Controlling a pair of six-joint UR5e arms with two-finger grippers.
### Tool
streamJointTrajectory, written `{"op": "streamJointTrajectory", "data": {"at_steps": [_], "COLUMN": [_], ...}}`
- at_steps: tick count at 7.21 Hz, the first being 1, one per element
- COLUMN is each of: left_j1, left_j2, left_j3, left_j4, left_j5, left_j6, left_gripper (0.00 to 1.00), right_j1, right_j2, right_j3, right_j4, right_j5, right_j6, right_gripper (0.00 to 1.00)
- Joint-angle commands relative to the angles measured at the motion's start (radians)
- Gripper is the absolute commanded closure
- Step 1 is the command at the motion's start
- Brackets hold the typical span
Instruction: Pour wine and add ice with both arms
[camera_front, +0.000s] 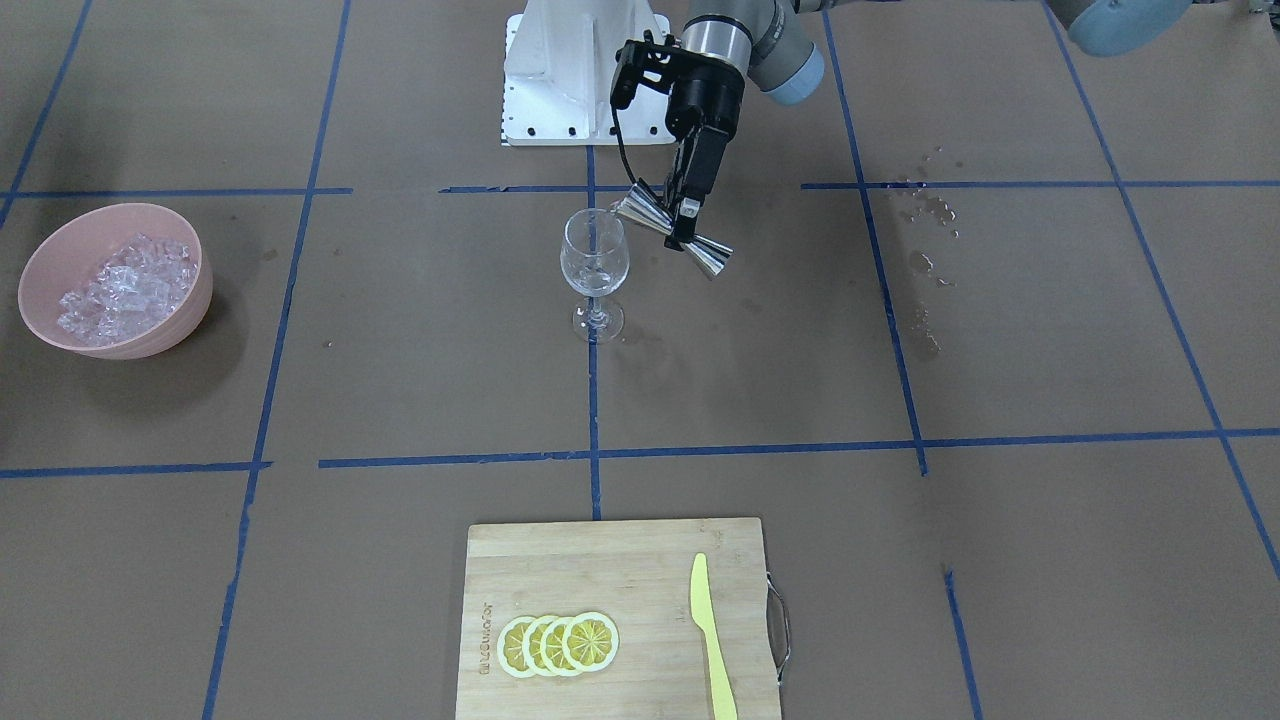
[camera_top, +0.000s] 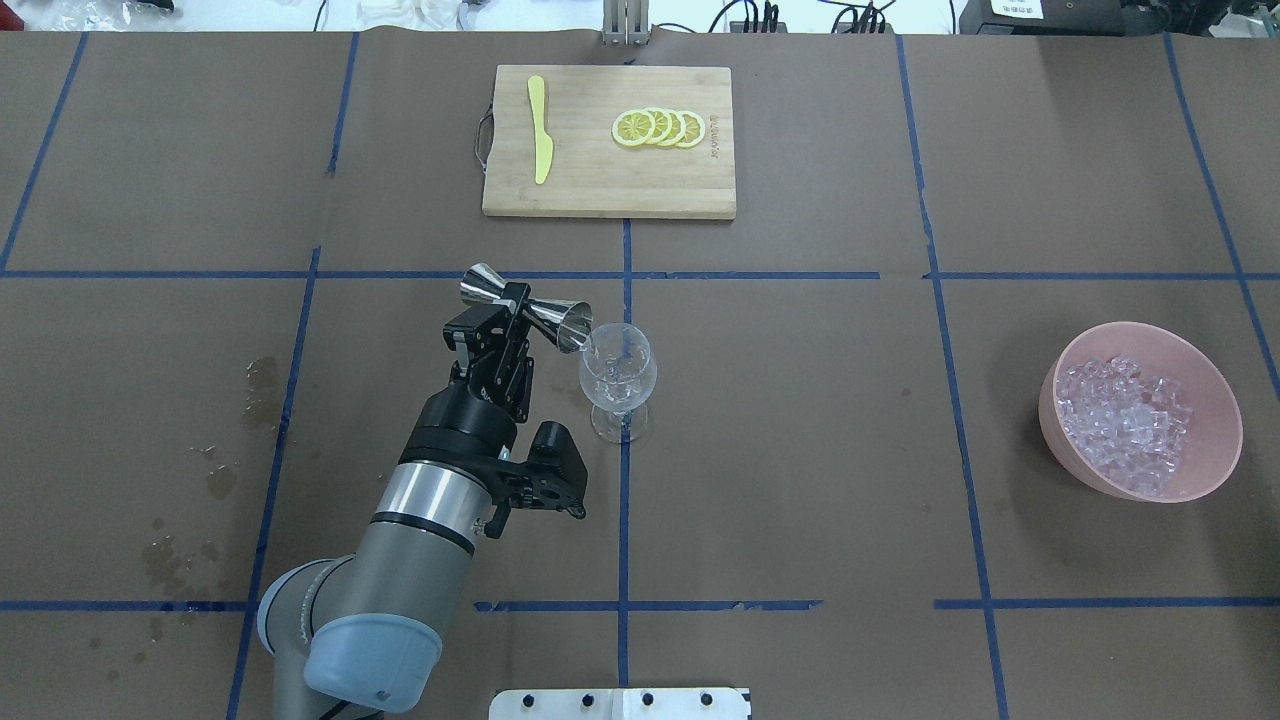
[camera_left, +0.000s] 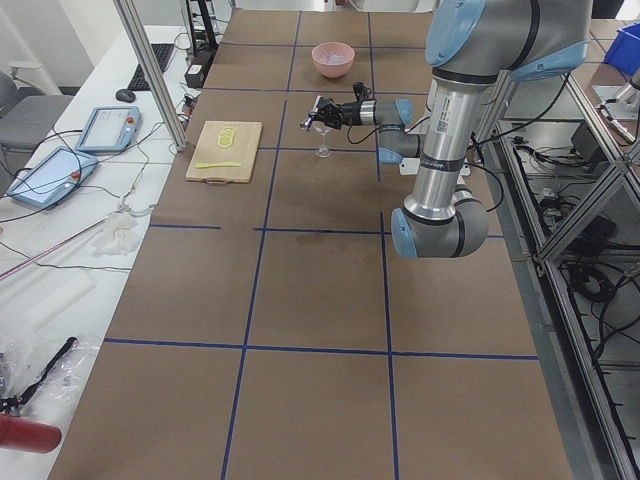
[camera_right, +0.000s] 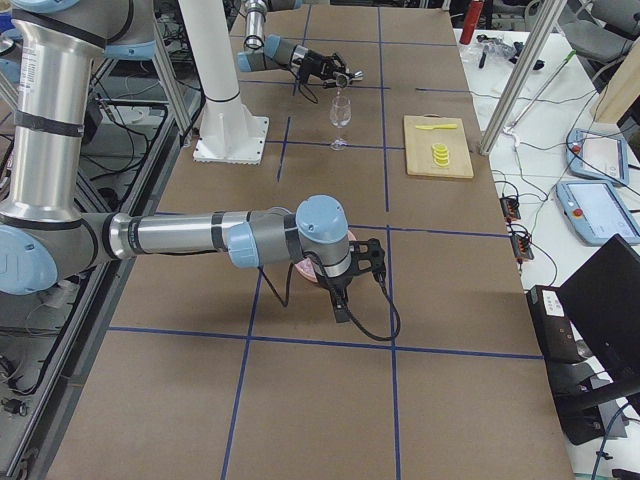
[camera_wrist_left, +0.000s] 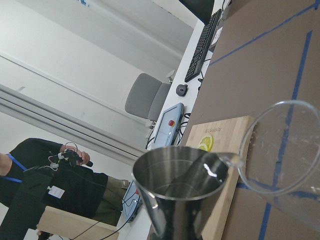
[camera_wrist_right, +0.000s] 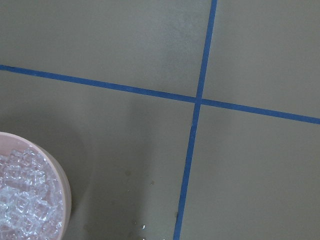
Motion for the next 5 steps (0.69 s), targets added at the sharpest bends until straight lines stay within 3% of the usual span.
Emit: {"op": "streamJointTrajectory", "data": {"at_steps": [1, 5], "left_j1": [0.001, 0.001], "left_j2": [-0.013, -0.034], "left_j3": [0.003, 0.001], "left_j4": [0.000, -0.002], "left_j5": [0.042, 0.080], "left_j6": [0.123, 0.295], "left_gripper": [1.00, 1.00], "right_j1": [0.000, 0.000], "right_j2": [-0.003, -0.005], "right_j3": [-0.001, -0.001], "right_j4": [-0.001, 0.001], "right_j5": [0.001, 0.001], "right_j6": [0.000, 0.000], "right_gripper": [0.00, 0.00]}}
